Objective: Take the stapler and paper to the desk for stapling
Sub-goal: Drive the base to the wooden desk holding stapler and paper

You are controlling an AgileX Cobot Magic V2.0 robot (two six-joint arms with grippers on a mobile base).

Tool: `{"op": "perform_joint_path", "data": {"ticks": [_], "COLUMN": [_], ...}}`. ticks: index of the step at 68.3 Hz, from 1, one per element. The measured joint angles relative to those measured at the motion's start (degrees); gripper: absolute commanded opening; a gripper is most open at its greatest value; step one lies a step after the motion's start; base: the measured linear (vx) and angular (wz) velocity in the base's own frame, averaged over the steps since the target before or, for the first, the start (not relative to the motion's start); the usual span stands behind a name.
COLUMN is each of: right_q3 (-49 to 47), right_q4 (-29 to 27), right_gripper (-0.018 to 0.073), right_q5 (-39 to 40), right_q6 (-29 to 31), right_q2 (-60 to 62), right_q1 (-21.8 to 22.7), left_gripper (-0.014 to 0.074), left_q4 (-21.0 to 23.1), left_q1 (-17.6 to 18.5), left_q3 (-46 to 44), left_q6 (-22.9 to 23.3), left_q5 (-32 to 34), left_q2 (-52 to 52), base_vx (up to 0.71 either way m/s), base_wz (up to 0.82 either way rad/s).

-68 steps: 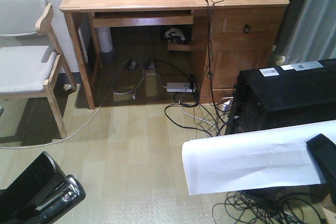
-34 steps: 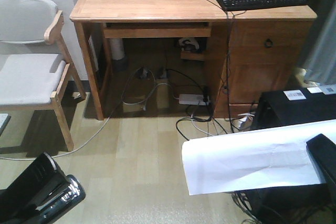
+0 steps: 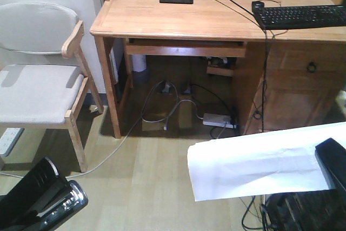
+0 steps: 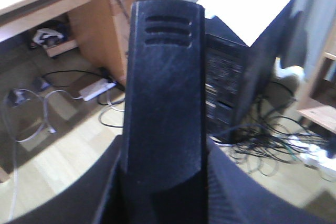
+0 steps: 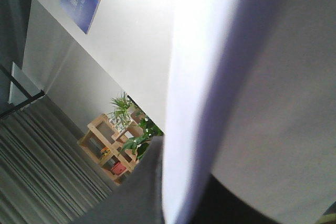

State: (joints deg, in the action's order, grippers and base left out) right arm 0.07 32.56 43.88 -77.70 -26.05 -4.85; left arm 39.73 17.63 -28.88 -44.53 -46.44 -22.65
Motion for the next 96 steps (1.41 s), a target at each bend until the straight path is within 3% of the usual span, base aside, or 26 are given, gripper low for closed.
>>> {"op": "perform_joint_path", "data": {"ticks": [96], "right_q3": [0.0], "right_q4": [0.0], "right_gripper": [-0.0005], "right_q5": [0.0], "right_q6": [0.0], "right_q2": [0.0], "right_q1": [0.0], "left_gripper": [-0.0007], "left_q4": [0.0], "left_q1": [0.0], "left_q3": [0.0], "left_q6": [0.0], "left_q5": [0.0], "left_q2": [0.0], "base_vx": [0.26], "base_wz": [-0.03]}}
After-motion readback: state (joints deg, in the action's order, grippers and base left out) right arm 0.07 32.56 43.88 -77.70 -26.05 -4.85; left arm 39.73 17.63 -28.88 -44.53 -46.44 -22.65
